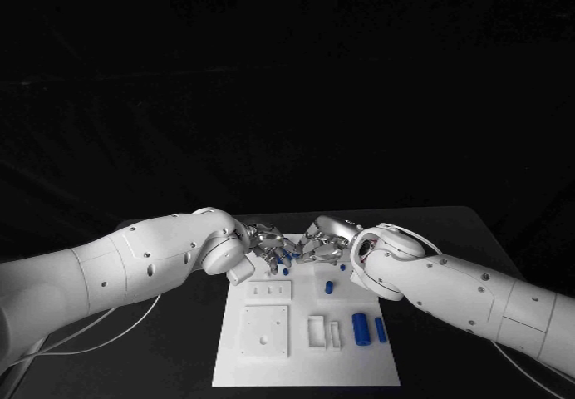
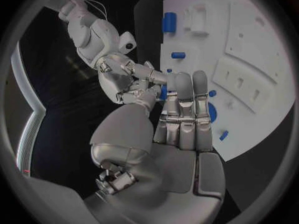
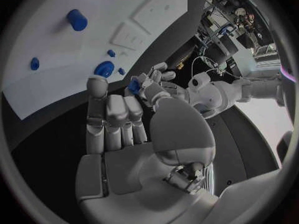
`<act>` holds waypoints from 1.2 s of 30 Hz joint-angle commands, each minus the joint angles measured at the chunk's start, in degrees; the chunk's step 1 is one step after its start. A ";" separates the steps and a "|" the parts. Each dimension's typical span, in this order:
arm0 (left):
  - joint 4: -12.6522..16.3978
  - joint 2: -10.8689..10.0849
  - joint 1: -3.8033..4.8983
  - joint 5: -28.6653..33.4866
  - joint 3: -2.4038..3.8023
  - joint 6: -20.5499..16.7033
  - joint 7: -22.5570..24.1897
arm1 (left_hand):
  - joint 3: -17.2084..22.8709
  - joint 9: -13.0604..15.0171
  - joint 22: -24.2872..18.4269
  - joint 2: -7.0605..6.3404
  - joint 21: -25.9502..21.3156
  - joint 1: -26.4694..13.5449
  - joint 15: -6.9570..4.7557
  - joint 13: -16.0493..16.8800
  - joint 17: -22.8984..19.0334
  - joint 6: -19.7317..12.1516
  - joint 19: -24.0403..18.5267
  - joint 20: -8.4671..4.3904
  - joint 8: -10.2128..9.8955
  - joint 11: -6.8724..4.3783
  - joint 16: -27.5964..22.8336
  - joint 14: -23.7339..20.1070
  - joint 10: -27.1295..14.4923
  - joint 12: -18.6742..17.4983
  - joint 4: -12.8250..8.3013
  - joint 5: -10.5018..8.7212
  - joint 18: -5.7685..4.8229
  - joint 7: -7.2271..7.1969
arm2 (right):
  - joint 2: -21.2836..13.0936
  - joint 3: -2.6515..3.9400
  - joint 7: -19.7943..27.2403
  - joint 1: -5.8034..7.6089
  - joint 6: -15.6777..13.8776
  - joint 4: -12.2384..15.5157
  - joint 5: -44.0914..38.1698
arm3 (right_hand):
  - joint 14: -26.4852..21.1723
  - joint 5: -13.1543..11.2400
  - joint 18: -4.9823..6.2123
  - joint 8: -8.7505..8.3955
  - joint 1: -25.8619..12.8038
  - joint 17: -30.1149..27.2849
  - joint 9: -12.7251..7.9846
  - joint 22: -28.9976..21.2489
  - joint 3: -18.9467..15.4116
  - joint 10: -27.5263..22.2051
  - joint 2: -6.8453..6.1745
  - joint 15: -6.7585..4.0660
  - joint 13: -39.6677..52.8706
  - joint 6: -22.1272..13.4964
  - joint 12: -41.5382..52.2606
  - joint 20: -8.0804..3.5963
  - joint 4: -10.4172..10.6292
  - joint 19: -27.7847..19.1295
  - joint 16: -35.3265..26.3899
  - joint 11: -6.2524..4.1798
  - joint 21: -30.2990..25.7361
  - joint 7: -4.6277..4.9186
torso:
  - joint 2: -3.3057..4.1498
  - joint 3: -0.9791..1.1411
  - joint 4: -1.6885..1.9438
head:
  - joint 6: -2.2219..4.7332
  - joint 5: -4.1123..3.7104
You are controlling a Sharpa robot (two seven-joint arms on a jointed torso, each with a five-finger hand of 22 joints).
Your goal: Assemble the parts on the task board
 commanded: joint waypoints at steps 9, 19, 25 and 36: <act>0.38 -0.10 0.09 1.51 -0.04 1.74 -0.14 | 2.56 20.02 4.89 -2.04 2.83 -1.96 -1.44 2.46 2.25 6.30 1.79 -1.74 0.03 -1.43 6.80 2.05 2.54 5.95 0.09 1.18 -1.06 -4.88 | -0.24 0.00 0.01 -0.09 0.23 -0.93 -1.12 | 0.12 0.47 0.23 0.21 0.08 0.04 0.03 -0.21 -0.21 -0.22 -0.43 -0.29 -0.28 -0.25 -0.51 -0.37 0.57 2.72 -0.18 -0.07 -0.11 0.07 | 0.02 -0.01 0.11 | -0.23 -0.31; 0.27 -0.11 0.07 1.44 -0.31 0.61 -0.64 | 3.29 22.04 7.61 -2.56 3.01 -3.48 -1.94 3.40 2.78 8.39 2.04 -2.20 -0.03 -1.96 9.33 2.16 2.66 9.23 -0.38 2.88 -1.21 -5.60 | -0.23 0.00 0.29 -0.11 -0.17 -1.19 -0.79 | 0.09 0.58 0.28 0.19 -0.11 -0.09 0.00 -0.33 -0.10 -0.39 -0.70 -0.22 -0.49 -1.07 -0.79 -0.33 0.81 2.70 -0.38 0.03 -0.31 0.33 | 0.03 0.05 0.04 | -0.37 -0.15; 0.22 -0.13 0.05 1.27 -0.66 -0.02 -0.83 | 3.03 22.96 8.58 -2.45 2.34 -4.23 -2.16 4.09 3.69 9.99 2.37 -2.35 -0.01 -2.29 10.86 2.32 2.73 11.98 -0.28 2.89 -1.36 -6.09 | -0.27 0.00 0.47 -0.23 -0.58 -1.40 -0.64 | 0.08 0.58 0.34 0.20 -0.23 -0.15 0.00 -0.45 -0.08 -0.51 -0.89 -0.16 -0.59 -1.26 -0.91 -0.27 0.95 2.69 -0.47 0.11 -0.57 0.43 | 0.03 0.07 0.01 | -0.49 -0.06; -0.10 -0.46 0.01 0.93 -1.14 -1.11 -1.16 | 3.21 29.54 11.15 -1.85 0.81 -5.85 -2.53 4.77 5.44 11.04 3.39 -2.65 0.04 -2.78 12.94 2.74 2.78 15.70 -0.77 3.89 -1.49 -6.79 | -1.63 0.00 0.87 -0.50 -1.36 -1.41 0.30 | 0.03 0.72 0.44 0.21 -0.33 -0.37 0.00 -0.70 -0.08 -0.75 -1.16 -0.09 -0.90 -1.49 -1.32 -0.19 1.16 2.66 -0.77 0.12 -1.14 0.48 | 0.00 0.08 0.01 | -0.79 0.10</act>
